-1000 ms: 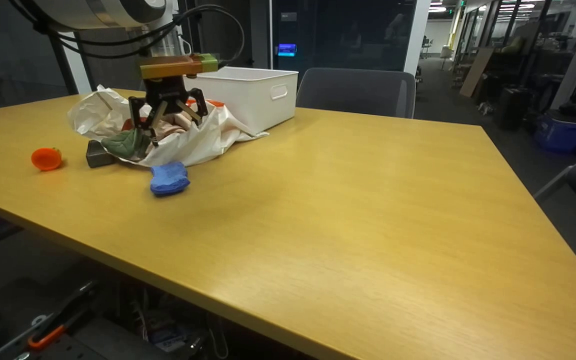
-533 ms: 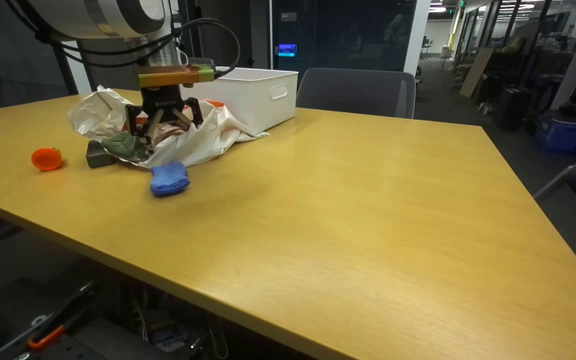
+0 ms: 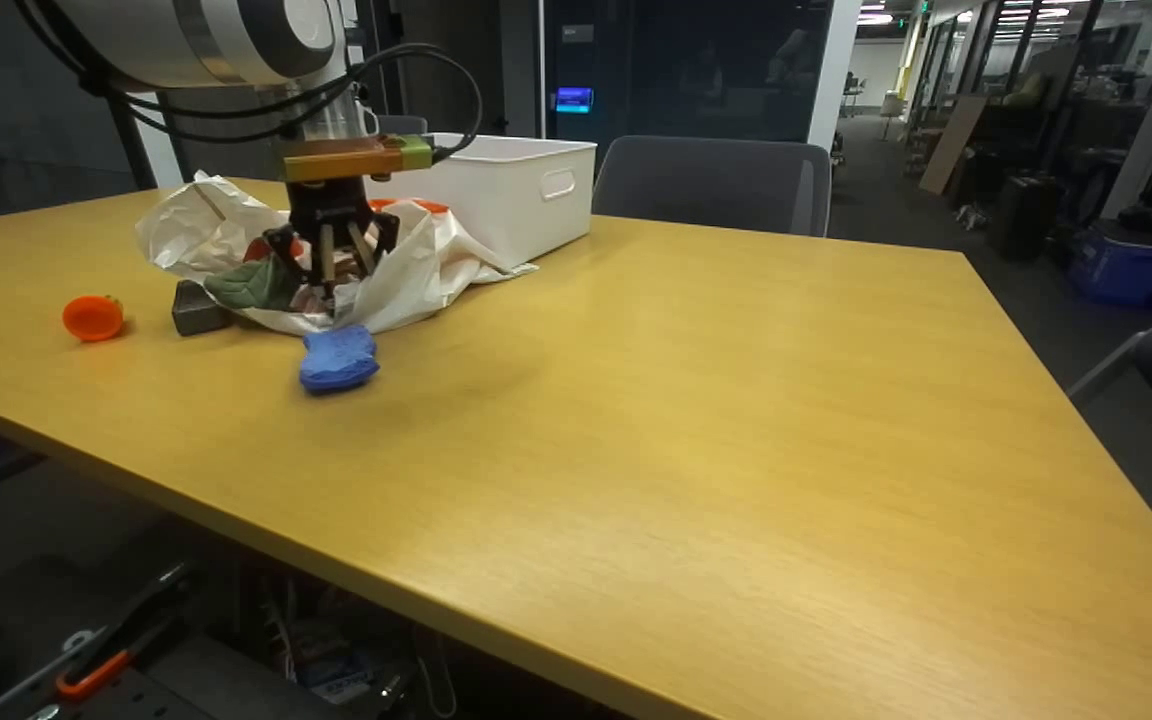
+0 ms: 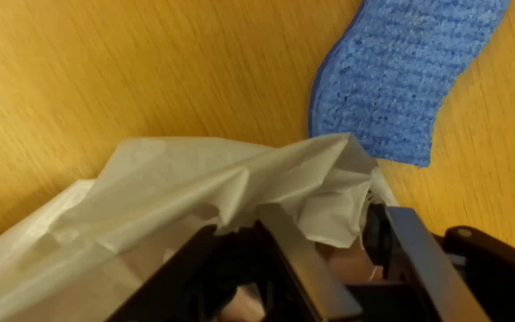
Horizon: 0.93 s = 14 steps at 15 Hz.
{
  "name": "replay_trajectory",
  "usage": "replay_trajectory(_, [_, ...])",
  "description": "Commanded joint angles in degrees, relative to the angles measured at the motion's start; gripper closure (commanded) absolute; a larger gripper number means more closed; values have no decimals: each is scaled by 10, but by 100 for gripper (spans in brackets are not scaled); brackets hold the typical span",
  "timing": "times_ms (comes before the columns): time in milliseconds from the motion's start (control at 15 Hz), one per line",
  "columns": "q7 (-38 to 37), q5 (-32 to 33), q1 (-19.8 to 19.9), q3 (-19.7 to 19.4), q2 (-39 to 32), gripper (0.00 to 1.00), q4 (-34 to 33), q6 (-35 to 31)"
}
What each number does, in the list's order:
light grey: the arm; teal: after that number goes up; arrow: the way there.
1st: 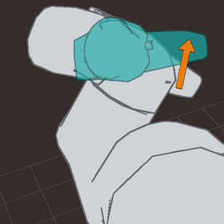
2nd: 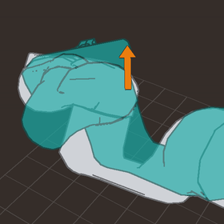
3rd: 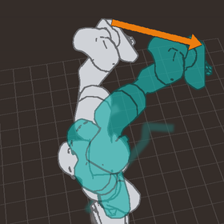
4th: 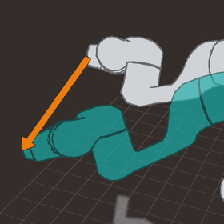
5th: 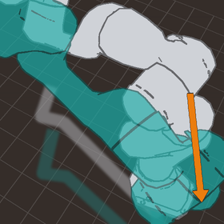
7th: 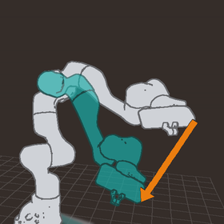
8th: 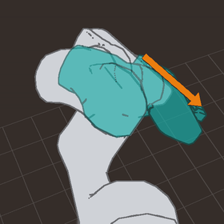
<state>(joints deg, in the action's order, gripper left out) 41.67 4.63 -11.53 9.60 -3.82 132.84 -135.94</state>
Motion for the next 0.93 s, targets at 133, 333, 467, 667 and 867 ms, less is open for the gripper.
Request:
replay_trajectory(133, [-4, 30, 14, 0, 38, 88, 11, -2])
replay_trajectory(333, [-2, 39, 21, -6, 76, 86, 27, 11])
replay_trajectory(467, [33, 46, 48, -35, 97, 83, 34, 10])
replay_trajectory(667, [31, 46, 77, -73, 120, 83, 41, -26])
replay_trajectory(867, [48, 39, 98, -106, 125, 83, 35, -51])
